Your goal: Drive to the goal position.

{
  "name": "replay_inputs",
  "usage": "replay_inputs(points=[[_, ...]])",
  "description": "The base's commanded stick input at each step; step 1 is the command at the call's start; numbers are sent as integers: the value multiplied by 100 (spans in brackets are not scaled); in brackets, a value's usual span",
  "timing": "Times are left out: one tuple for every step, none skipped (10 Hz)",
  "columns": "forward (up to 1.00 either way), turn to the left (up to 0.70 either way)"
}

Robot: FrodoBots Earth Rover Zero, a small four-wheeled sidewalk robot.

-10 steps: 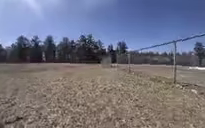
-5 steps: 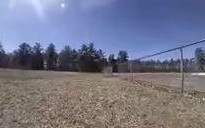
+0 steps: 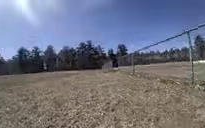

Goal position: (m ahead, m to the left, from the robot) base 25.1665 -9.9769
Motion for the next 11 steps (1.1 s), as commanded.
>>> replay_inputs(points=[[70,0],[70,0],[70,0],[70,0],[70,-2],[70,-35],[70,-22],[70,0],[70,0],[70,0],[70,0]])
